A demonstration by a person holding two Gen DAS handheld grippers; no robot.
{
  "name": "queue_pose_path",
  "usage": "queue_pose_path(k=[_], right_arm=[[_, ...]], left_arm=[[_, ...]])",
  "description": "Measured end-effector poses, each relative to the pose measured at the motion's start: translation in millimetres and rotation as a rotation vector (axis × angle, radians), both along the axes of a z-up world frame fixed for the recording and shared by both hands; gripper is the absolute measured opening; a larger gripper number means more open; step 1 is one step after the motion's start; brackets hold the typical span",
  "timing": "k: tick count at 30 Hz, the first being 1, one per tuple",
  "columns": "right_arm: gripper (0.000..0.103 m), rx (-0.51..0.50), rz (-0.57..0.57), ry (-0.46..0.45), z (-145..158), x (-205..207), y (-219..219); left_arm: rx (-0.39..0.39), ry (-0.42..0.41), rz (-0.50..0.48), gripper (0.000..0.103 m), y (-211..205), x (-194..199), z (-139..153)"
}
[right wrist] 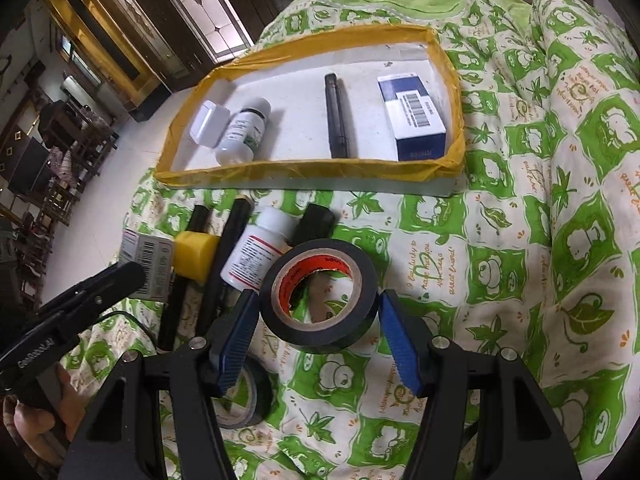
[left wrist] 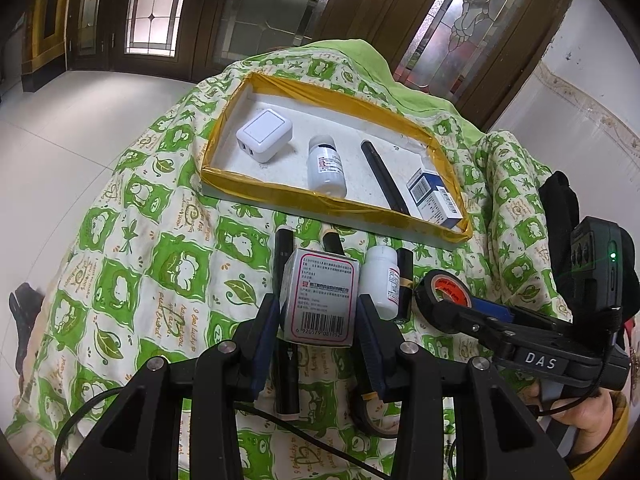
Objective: Organize rigid objects
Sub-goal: 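Grasp the black tape roll with the right tool while the left tool grasps the pink-labelled box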
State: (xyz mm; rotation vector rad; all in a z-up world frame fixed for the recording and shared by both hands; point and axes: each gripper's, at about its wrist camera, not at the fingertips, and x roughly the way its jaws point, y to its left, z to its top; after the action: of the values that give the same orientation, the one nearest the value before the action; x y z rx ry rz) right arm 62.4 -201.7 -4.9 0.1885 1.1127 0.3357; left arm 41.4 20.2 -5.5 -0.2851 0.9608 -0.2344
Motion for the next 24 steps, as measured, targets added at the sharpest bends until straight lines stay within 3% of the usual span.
queue_pose_path(k=[24], right_arm=[[0.061, 0.04, 0.013, -0.025, 10.4, -3.2, 3.7]], left_arm=[[-0.037, 0.003, 0.011, 0.041, 5.4, 2.9, 4.0]])
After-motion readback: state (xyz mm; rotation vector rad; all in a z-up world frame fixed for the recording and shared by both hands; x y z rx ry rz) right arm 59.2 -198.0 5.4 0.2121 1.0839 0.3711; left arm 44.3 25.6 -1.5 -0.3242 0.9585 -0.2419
